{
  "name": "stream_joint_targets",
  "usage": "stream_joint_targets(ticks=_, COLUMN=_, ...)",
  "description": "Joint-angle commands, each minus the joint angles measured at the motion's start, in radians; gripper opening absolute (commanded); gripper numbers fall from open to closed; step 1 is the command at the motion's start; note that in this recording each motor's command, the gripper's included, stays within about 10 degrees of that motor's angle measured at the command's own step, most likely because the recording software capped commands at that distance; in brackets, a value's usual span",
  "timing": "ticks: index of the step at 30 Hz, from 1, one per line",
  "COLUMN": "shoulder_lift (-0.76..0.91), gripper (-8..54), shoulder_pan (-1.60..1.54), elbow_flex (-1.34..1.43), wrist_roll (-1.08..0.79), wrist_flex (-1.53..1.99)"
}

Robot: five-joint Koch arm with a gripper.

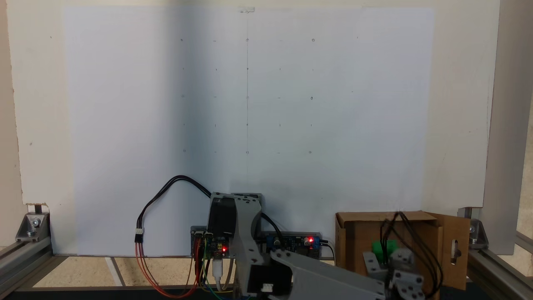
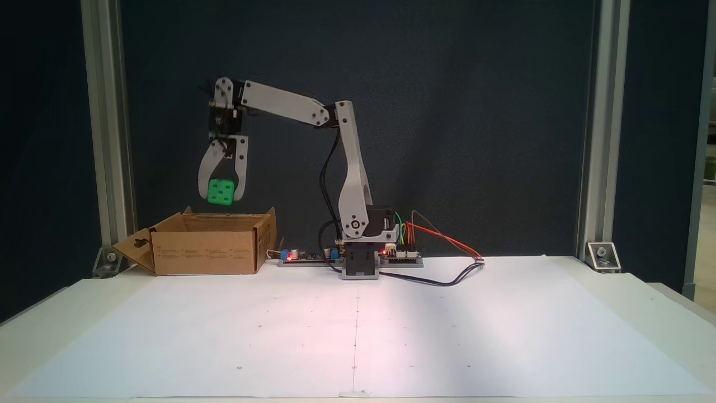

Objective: Grasp a green dice and put it in the bin.

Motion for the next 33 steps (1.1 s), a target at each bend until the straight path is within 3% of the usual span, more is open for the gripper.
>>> stream_joint_targets(ticks=1, shoulder_lift=-0.038, gripper=12.0, shoulder_pan=0.020, elbow_flex=-0.071, wrist_roll=0.037, wrist_flex=-0.038)
stream_joint_targets(ticks=8, shoulder_lift=-0.153, gripper=12.0, shoulder_pan=0.084, elbow_flex=-0.071, wrist_roll=0.023, wrist_flex=-0.100)
stream_joint_targets(ticks=10, shoulder_lift=-0.169, gripper=29.6, shoulder_pan=0.104, elbow_flex=-0.066, wrist_roll=0.026, wrist_flex=-0.097)
stream_joint_targets(ticks=15, shoulder_lift=-0.170, gripper=45.1, shoulder_pan=0.114, elbow_flex=-0.054, wrist_roll=0.041, wrist_flex=-0.120)
stream_joint_targets(ticks=20, shoulder_lift=0.002, gripper=45.0, shoulder_pan=0.009, elbow_flex=-0.058, wrist_roll=0.234, wrist_flex=-0.156)
stream_joint_targets(ticks=27, shoulder_lift=0.206, gripper=45.0, shoulder_pan=-0.457, elbow_flex=-0.057, wrist_roll=0.520, wrist_flex=-0.175)
stream_joint_targets(ticks=33, shoulder_lift=0.236, gripper=45.0, shoulder_pan=-0.889, elbow_flex=-0.054, wrist_roll=0.523, wrist_flex=-0.186)
